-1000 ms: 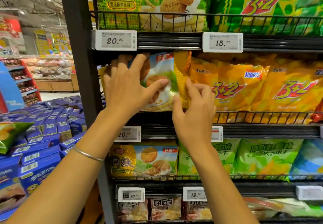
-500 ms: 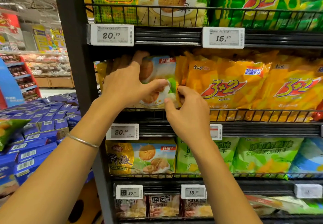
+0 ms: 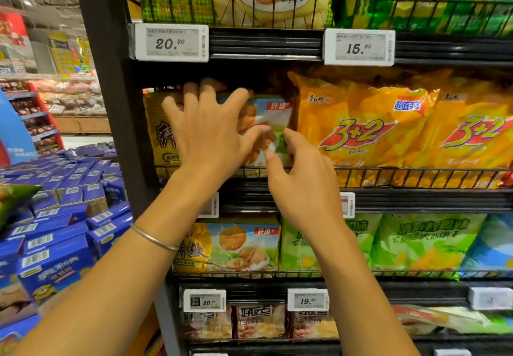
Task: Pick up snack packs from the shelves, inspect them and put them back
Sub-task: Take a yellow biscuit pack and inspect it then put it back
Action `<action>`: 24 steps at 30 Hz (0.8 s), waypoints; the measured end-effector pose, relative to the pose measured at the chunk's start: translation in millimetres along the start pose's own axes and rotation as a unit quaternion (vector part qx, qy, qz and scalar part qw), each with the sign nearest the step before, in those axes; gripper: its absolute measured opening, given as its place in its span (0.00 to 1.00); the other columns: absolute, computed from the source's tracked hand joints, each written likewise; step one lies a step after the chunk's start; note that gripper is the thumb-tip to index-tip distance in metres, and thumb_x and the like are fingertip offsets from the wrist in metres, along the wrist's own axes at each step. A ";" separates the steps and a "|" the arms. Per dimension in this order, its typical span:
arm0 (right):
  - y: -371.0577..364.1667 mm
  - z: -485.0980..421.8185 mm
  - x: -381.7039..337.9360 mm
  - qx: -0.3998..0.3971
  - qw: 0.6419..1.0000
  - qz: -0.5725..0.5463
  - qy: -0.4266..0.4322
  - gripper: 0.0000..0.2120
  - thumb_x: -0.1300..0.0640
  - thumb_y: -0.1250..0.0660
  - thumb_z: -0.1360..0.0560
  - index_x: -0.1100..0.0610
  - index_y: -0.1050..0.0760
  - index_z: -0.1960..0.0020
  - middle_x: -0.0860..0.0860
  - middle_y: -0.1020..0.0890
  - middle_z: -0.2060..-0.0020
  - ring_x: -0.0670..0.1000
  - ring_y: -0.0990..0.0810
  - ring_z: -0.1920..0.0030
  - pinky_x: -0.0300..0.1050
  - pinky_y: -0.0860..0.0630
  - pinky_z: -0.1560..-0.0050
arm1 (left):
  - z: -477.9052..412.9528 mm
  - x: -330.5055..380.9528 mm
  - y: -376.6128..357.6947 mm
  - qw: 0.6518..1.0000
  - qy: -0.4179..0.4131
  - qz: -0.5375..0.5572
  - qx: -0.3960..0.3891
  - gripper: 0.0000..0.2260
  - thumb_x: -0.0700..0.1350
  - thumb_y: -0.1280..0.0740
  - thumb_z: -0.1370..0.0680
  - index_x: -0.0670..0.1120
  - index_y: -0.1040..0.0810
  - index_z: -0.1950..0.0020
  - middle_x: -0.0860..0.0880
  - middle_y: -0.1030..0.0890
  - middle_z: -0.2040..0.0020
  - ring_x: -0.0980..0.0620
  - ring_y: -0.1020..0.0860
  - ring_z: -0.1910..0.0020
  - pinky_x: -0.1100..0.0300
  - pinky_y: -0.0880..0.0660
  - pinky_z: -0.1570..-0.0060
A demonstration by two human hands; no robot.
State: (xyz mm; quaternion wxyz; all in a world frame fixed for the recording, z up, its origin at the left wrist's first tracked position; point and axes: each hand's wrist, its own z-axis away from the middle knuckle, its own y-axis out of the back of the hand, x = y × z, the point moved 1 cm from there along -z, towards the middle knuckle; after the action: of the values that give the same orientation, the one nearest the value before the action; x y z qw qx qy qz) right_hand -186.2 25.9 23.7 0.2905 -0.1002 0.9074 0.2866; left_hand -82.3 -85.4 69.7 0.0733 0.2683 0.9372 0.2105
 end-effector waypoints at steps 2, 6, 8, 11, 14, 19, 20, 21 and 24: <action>-1.4 2.8 1.6 0.012 1.000 -0.019 0.012 0.23 0.46 0.35 0.18 0.49 0.29 0.24 0.48 0.18 0.35 0.52 0.21 0.36 0.45 0.29 0.45 | 1.3 -1.6 -1.4 1.000 0.006 0.008 -0.013 0.27 0.72 0.35 0.24 0.54 0.23 0.37 0.38 0.20 0.43 0.34 0.24 0.41 0.40 0.32 0.45; 5.9 6.1 13.5 0.081 0.983 -0.163 0.005 0.12 0.56 0.31 0.19 0.52 0.18 0.37 0.43 0.15 0.46 0.42 0.17 0.44 0.40 0.21 0.45 | 7.7 -7.4 -2.1 0.998 0.012 0.047 -0.051 0.32 0.73 0.38 0.24 0.52 0.26 0.31 0.38 0.22 0.40 0.34 0.24 0.43 0.42 0.32 0.46; 18.9 5.4 27.7 0.146 0.966 -0.211 -0.013 0.08 0.59 0.31 0.20 0.53 0.17 0.42 0.43 0.14 0.50 0.43 0.16 0.46 0.37 0.20 0.47 | 14.5 -9.0 -0.3 0.992 0.005 0.117 -0.038 0.30 0.68 0.34 0.22 0.50 0.28 0.27 0.39 0.24 0.36 0.35 0.26 0.40 0.44 0.31 0.44; 44.2 -0.4 52.1 0.237 0.940 -0.239 -0.048 0.07 0.60 0.31 0.20 0.52 0.20 0.43 0.48 0.15 0.48 0.46 0.17 0.45 0.38 0.22 0.46 | 29.1 3.2 4.0 0.970 0.014 0.242 0.019 0.27 0.59 0.30 0.22 0.47 0.25 0.27 0.40 0.25 0.33 0.38 0.28 0.35 0.47 0.30 0.39; 70.2 -11.1 72.7 0.293 0.926 -0.222 -0.085 0.10 0.58 0.31 0.20 0.52 0.24 0.40 0.50 0.18 0.44 0.45 0.20 0.43 0.32 0.26 0.46 | 40.1 32.1 6.7 0.944 0.013 0.326 0.051 0.21 0.54 0.29 0.22 0.46 0.21 0.32 0.43 0.24 0.36 0.41 0.27 0.37 0.52 0.29 0.40; 102.8 -21.6 98.0 0.255 0.935 -0.203 -0.137 0.15 0.51 0.36 0.16 0.56 0.23 0.32 0.52 0.19 0.38 0.47 0.20 0.40 0.38 0.24 0.41 | 43.6 80.1 11.1 0.869 0.063 0.486 -0.071 0.23 0.51 0.33 0.18 0.47 0.28 0.25 0.48 0.26 0.34 0.49 0.24 0.37 0.44 0.22 0.42; 106.5 -22.4 101.1 0.240 0.939 -0.203 -0.142 0.17 0.48 0.38 0.16 0.55 0.22 0.33 0.51 0.18 0.38 0.48 0.20 0.38 0.44 0.23 0.38 | 42.7 87.6 12.0 0.863 0.085 0.490 -0.091 0.25 0.52 0.33 0.18 0.47 0.31 0.22 0.48 0.27 0.32 0.48 0.25 0.34 0.43 0.23 0.39; 110.3 -22.7 102.7 0.224 0.941 -0.208 -0.142 0.16 0.46 0.40 0.16 0.53 0.21 0.36 0.48 0.17 0.41 0.47 0.19 0.40 0.47 0.22 0.38 | 41.8 93.8 12.2 0.862 0.104 0.485 -0.101 0.27 0.52 0.33 0.19 0.47 0.32 0.21 0.48 0.27 0.30 0.47 0.25 0.33 0.42 0.24 0.36; 119.9 -25.9 103.7 0.167 0.931 -0.287 -0.151 0.19 0.41 0.45 0.15 0.47 0.19 0.47 0.36 0.14 0.57 0.37 0.18 0.53 0.42 0.23 0.49 | 34.4 108.0 15.3 0.815 0.172 0.539 -0.122 0.26 0.55 0.34 0.23 0.48 0.27 0.26 0.46 0.22 0.33 0.45 0.21 0.37 0.41 0.23 0.37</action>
State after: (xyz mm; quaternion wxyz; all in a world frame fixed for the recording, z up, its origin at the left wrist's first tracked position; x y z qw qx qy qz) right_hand -324.3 107.1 35.7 0.5069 -0.2618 0.8199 0.0469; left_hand -157.8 -3.7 42.7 -0.1822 0.6789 0.6062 0.3720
